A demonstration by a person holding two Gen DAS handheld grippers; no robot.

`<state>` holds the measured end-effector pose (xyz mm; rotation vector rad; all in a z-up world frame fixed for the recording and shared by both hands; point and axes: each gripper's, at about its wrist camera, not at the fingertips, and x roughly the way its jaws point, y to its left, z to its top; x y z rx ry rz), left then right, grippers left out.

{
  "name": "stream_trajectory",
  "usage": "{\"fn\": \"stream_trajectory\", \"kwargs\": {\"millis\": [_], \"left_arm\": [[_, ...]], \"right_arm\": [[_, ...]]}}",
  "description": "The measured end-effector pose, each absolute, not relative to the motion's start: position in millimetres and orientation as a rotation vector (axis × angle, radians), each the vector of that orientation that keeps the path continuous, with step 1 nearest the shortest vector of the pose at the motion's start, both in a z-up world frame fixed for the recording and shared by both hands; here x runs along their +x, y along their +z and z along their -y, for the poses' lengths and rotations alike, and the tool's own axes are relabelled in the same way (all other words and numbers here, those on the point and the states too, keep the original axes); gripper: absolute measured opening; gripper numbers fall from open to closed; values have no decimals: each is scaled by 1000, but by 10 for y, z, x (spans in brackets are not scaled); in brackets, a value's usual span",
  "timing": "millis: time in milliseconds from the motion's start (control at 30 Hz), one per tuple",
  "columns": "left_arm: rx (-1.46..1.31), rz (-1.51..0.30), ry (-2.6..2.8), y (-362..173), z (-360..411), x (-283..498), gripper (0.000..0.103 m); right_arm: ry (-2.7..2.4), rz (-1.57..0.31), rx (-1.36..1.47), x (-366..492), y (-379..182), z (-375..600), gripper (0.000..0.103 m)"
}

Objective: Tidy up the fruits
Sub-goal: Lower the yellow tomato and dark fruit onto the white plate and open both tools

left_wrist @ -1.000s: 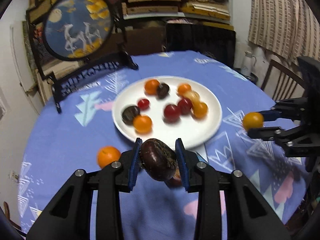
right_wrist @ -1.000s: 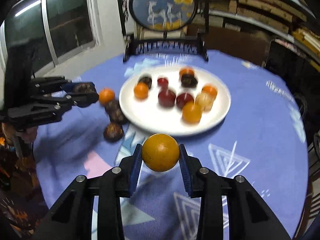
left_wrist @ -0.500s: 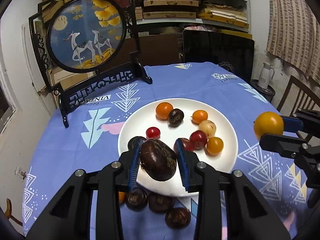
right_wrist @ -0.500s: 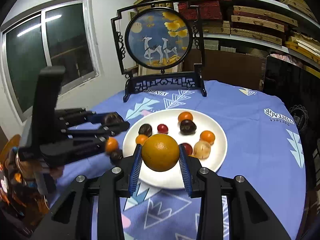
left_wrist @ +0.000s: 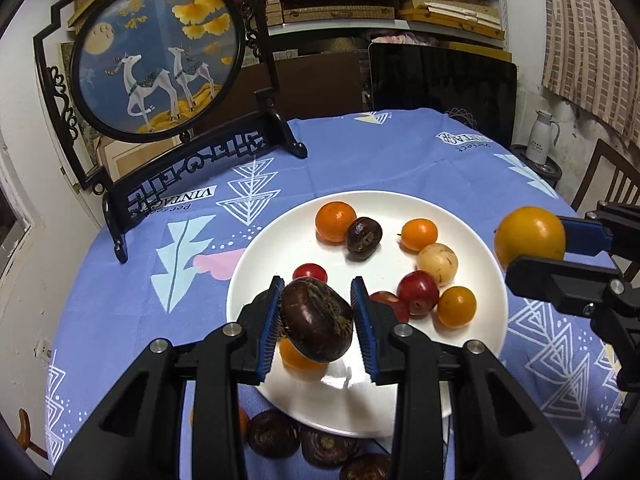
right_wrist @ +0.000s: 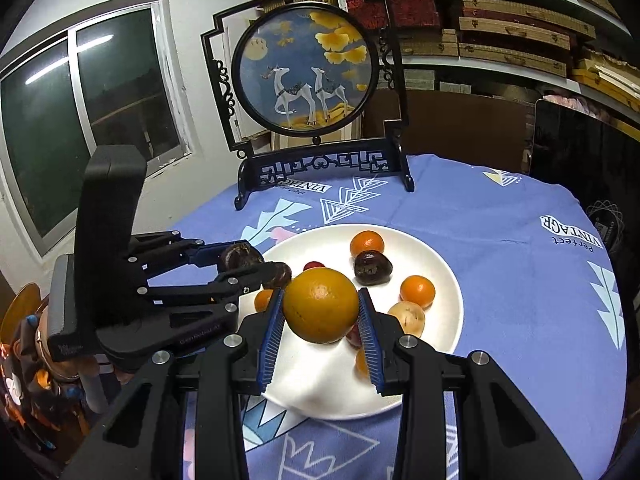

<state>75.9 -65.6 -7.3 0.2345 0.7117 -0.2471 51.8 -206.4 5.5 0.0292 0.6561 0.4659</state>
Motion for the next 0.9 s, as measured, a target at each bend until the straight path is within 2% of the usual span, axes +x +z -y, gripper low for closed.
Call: {"fn": "stream_trajectory", "kwargs": {"millis": [567, 800, 867, 900], "left_arm": [[122, -777, -237, -266, 486, 1207, 33], [143, -800, -231, -424, 560, 1285, 33], [160, -797, -223, -459, 581, 1296, 34], [176, -776, -221, -458, 595, 1277, 38]], "right_arm": [[480, -644, 146, 991, -137, 2119, 37], [447, -692, 128, 1195, -340, 2037, 37], [421, -694, 121, 1225, -381, 2043, 42], [413, -688, 134, 1226, -389, 2070, 56]]}}
